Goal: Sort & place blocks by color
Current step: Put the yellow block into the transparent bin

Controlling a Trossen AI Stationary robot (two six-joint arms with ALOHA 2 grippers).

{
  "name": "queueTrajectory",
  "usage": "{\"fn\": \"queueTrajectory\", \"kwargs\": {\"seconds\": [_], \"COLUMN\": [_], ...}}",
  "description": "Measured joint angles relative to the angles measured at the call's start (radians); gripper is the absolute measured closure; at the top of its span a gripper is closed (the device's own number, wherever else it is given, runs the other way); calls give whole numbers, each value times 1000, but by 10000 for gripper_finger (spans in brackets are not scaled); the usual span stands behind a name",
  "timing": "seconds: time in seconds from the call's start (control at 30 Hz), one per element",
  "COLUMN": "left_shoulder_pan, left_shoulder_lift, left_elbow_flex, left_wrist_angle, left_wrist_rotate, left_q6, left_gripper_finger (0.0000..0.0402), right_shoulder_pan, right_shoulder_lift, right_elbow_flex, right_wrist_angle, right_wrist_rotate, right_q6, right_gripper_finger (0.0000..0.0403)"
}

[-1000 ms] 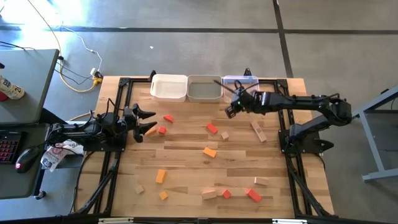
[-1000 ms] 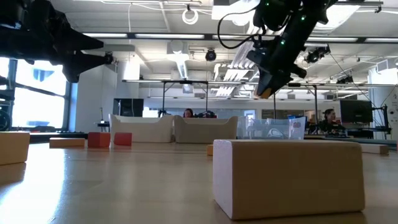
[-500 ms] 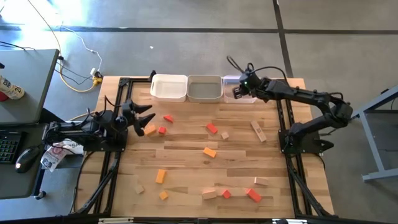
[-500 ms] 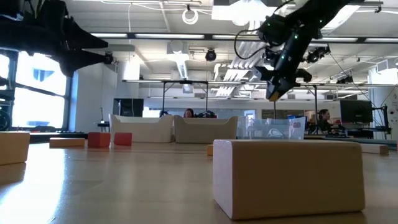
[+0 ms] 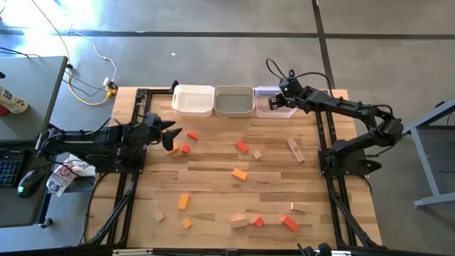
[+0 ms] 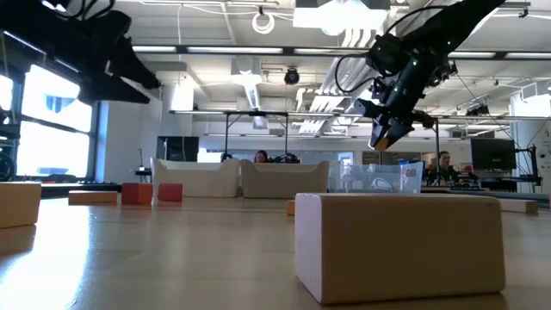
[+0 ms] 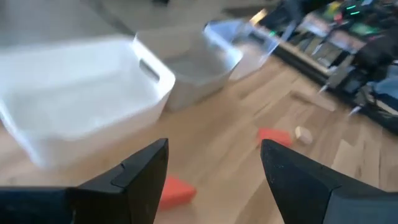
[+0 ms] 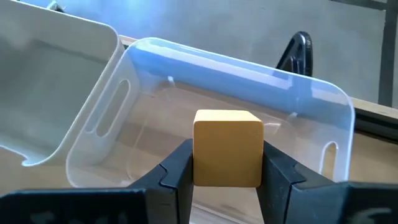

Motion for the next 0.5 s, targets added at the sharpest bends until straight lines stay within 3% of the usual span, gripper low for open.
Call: {"fn": "queueTrajectory", "kwargs": {"seconds": [0.27,0.5], "left_shoulder_pan": [0,0], "left_shoulder_lift": [194,320], "left_elbow_flex": [149,209], "left_wrist_angle": [-235,-353], "left_wrist_rotate": [55,177], "left_q6": [-212,-336], "left_gripper_finger": [156,156], "right_shoulder_pan": [0,0], "right_shoulder_lift": [102,158], "right_elbow_flex": [0,0], "right_wrist_angle": [25,32], "right_wrist_rotate": [12,5], "right_q6": [8,31], "right_gripper_finger": [293,293]}}
